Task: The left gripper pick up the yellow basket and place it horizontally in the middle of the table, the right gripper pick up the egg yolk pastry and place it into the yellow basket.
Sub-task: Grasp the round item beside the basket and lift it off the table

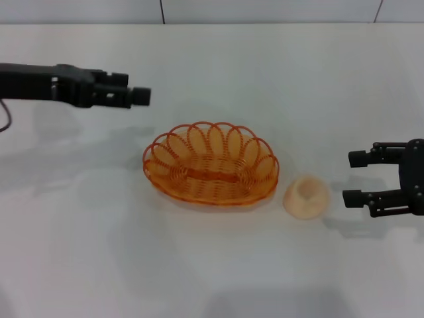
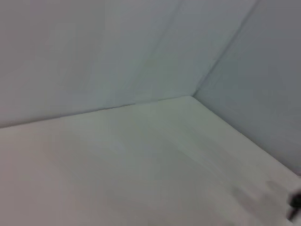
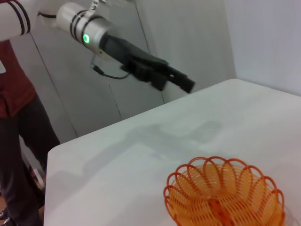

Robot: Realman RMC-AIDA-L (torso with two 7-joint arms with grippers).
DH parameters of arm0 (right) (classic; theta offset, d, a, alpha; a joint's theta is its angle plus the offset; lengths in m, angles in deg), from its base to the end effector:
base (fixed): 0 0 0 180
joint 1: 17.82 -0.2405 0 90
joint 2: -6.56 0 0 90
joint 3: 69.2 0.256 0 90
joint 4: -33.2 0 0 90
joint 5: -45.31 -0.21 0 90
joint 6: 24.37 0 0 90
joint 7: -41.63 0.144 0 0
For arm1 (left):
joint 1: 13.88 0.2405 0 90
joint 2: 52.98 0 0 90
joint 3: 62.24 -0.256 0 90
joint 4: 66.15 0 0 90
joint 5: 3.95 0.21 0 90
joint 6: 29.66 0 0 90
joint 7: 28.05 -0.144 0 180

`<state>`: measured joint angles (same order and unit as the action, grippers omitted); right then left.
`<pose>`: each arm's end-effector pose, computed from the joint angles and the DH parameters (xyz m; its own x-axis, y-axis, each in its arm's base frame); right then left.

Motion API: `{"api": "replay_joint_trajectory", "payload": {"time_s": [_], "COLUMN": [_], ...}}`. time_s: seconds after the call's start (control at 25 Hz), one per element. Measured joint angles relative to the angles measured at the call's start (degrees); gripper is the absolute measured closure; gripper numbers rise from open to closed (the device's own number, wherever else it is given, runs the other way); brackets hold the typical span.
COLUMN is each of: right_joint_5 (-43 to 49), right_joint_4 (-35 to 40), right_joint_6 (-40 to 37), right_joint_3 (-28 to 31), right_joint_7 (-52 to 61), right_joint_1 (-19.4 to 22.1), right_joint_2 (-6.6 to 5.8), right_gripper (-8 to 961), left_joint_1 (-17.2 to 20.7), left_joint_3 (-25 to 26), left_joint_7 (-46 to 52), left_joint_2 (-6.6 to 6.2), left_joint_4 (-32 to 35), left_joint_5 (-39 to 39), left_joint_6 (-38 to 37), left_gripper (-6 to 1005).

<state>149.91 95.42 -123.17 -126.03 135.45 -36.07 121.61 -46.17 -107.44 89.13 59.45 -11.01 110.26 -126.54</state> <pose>0.2467 0.2925 0.0513 0.8608 -0.3137 -0.4009 -0.3725 -0.9249 -0.0762 -0.2259 0.3561 0.0781 0.6792 0.6073 0.4122 0.6741 -0.7383 -0.0230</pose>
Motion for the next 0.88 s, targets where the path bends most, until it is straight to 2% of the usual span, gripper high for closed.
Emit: {"api": "replay_joint_trajectory", "payload": {"time_s": [0.08, 0.12, 0.2, 0.32, 0.6, 0.88], "right_joint_5": [0.0, 0.0, 0.1, 0.3, 2.1, 4.5], "right_joint_4": [0.0, 0.0, 0.0, 0.0, 0.5, 1.3], "right_joint_6": [0.0, 0.0, 0.0, 0.3, 4.3, 8.6], "right_joint_3": [-0.1, -0.2, -0.3, -0.9, -5.7, -11.6], "right_joint_7": [0.3, 0.4, 0.7, 0.7, 1.3, 2.9], "right_joint_1": [-0.3, -0.4, -0.9, -1.5, -3.5, -5.1], "right_joint_2": [0.03, 0.05, 0.06, 0.1, 0.2, 0.27], "right_gripper": [196, 196, 196, 196, 197, 198], "left_joint_1": [0.5, 0.5, 0.8, 0.9, 1.0, 1.3], "left_joint_3": [0.0, 0.0, -0.3, -0.5, -3.2, -5.5], "left_joint_7": [-0.8, -0.8, -2.0, -2.5, -2.7, -2.7], "left_joint_2": [-0.86, -0.86, -1.56, -1.95, -2.38, -2.83], "left_joint_4": [1.9, 1.9, 5.2, 7.2, 9.2, 10.6], "left_joint_5": [-0.4, -0.4, 1.4, 3.9, 10.8, 11.9], "left_joint_6": [-4.2, -4.2, -10.1, -13.4, -15.6, -16.3], "left_gripper": [120, 120, 120, 120, 120, 120]}}
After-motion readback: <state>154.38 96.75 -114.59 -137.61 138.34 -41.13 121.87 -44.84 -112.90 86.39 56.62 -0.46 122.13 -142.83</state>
